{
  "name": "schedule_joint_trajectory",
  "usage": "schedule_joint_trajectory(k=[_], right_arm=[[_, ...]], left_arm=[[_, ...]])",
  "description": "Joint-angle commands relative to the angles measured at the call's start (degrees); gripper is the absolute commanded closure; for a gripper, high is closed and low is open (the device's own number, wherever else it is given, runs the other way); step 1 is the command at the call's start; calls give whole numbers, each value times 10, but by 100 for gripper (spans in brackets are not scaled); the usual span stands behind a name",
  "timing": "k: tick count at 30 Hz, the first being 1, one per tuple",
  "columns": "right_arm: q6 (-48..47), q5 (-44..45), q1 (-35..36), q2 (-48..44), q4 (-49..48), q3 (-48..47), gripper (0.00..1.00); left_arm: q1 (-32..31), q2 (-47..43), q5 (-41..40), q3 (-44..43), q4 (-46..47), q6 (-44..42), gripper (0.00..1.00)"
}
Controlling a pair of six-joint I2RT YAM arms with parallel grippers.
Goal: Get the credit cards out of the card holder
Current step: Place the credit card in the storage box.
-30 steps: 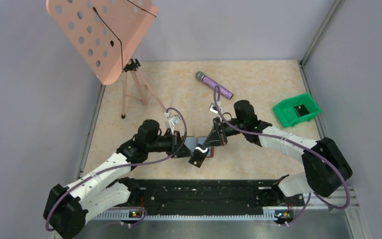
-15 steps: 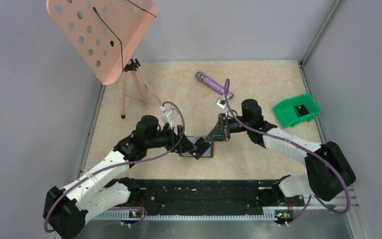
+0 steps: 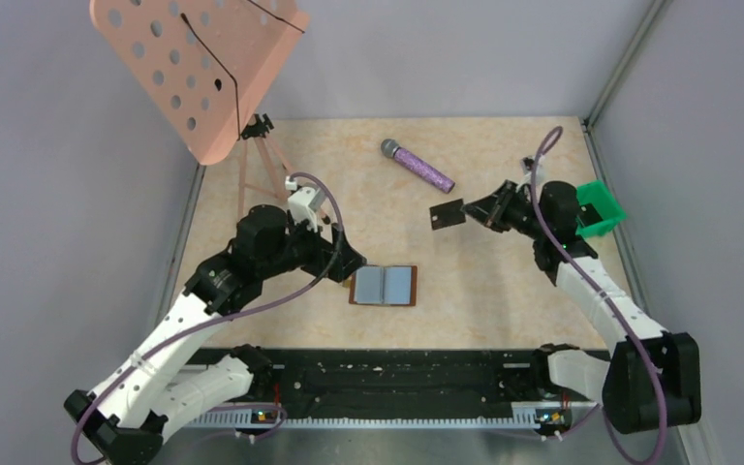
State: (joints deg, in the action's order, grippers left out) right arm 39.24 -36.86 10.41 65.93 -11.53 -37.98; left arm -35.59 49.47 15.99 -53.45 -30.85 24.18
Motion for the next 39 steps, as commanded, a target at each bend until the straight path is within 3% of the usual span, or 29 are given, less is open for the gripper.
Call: schedule_joint_trajectory(k=[1,12,18,39], right_arm=[[15,152,-61,-55,68,-26,100],[16,336,-256,-131,133,-11,100],[35,345,-343,-97,101,0,100],[54,426,-393,44,18,-23,100]], left_arm=[[1,-24,-106,-18,-65,-70,1],[1,-65,-210,47,-31,-53,1],[1,-65,-209,50,-27,-53,2],[1,-68,-249,50,-32,-58,2]])
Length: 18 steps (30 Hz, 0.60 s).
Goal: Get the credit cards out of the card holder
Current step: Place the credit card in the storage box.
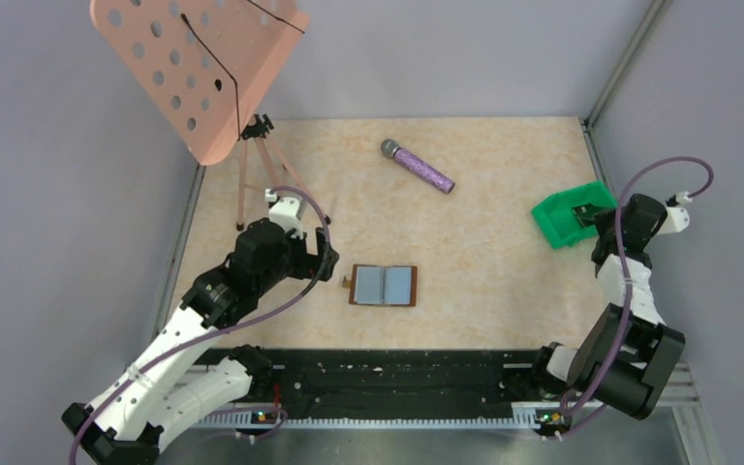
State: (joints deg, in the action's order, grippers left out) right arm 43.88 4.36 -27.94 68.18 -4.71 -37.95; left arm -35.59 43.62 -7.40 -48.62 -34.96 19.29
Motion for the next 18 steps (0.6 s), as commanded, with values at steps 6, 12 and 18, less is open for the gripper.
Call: schedule_joint_trajectory(k=[6,12,18], right_arm=[[13,14,-14,55,-76,-36,100],[19,-8,-22,102,-97,-55,100],[21,-6,-23,130,-120,-65,100]], left_arm=[[1,-20,-24,4,14,-10,3],[1,-21,-32,7,18,-12,3],[1,-14,-37,6,20,-13,3]])
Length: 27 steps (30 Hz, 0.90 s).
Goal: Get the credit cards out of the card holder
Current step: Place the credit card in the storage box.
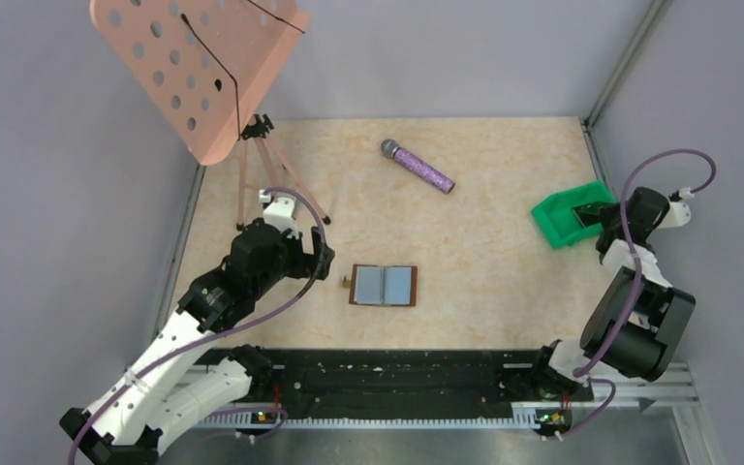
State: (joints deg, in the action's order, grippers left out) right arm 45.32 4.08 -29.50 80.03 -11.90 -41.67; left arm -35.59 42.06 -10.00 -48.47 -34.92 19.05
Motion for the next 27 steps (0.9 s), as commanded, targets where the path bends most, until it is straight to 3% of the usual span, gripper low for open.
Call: schedule_joint_trajectory(k=[1,13,27], right_arm=[[6,-5,-8,17,-53,-30,100],[10,-16,-8,57,-116,-17,100],[29,-4,-3,73,-113,-16,100]], left_arm=[[1,1,-12,5,20,-11,3],[1,6,-15,4,23,-12,3],[2,6,-13,3,26,-11,3]])
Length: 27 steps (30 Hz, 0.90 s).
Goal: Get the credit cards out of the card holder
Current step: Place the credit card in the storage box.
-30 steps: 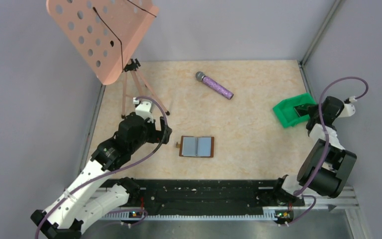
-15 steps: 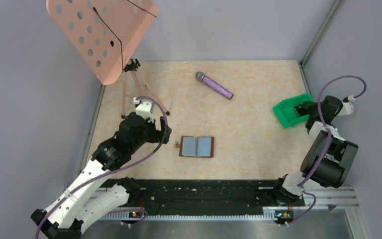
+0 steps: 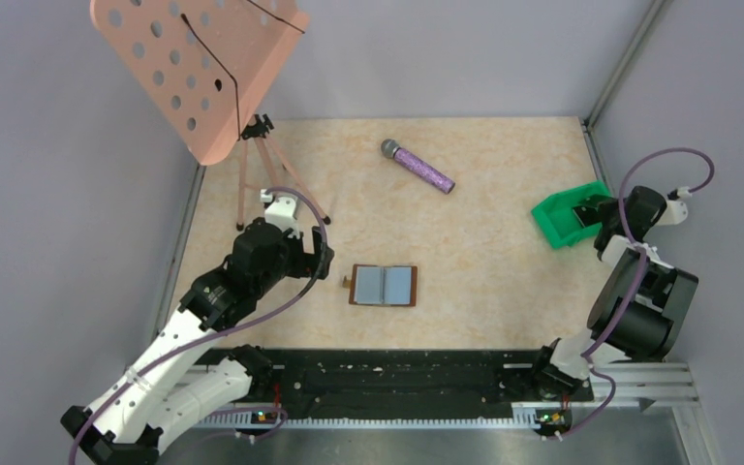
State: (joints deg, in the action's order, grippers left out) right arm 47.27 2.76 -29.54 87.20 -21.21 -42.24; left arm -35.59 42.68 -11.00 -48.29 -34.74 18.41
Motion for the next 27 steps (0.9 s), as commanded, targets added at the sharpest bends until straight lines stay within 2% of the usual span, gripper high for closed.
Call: schedule_joint_trajectory(k=[1,13,27], right_arm=[[11,10,-3,4,-23,-10,100],[13,28,13,33,-18,-20,100],[7,98,49,41,10,-30,100]], left_arm=[[1,0,-1,2,24,-4,3],[1,-4,-2,5,24,-4,3],[-2,-11,-11,6,24,-3,3]])
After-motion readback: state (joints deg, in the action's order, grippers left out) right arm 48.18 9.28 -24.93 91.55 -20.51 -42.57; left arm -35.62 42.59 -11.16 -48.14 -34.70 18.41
